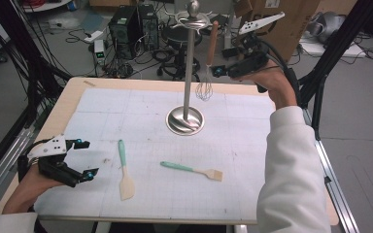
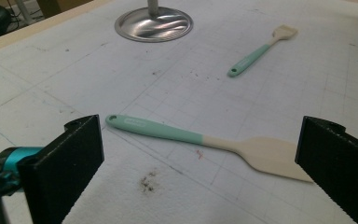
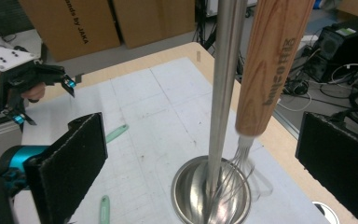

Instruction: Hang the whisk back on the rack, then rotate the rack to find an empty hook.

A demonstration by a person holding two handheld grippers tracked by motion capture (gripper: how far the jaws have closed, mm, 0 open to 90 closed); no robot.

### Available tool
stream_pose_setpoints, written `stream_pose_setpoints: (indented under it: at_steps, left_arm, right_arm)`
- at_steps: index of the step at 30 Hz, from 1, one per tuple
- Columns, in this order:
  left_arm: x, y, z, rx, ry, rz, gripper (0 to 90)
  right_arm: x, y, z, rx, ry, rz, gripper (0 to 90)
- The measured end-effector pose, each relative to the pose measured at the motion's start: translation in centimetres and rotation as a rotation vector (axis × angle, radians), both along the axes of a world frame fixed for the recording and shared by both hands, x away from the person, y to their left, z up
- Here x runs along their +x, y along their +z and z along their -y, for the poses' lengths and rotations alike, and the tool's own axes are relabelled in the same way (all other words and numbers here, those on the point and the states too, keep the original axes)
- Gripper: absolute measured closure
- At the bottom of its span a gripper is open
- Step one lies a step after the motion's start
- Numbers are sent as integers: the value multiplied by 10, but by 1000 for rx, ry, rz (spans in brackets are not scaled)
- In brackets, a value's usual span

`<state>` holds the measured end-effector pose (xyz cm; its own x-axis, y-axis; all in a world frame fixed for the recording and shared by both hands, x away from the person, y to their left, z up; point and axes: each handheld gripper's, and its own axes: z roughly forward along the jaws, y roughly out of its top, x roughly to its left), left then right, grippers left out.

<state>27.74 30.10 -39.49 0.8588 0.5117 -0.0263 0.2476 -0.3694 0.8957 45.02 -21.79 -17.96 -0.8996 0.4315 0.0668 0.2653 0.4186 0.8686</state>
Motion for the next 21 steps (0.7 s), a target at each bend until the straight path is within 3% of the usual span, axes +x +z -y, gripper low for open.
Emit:
stream_pose_setpoints:
  at_steps: [12, 19, 21]
  left_arm:
    - [-2, 3, -2, -50, -35, -8, 16]
    - [-1, 3, -2, -58, -54, -21, 16]
    - [-1, 3, -3, -57, -48, -23, 16]
  right_arm:
    - [-13, 8, 9, 3, 1, 31, 6]
    - [-15, 13, 19, 14, -17, 21, 8]
    - [-14, 14, 21, 12, -24, 13, 51]
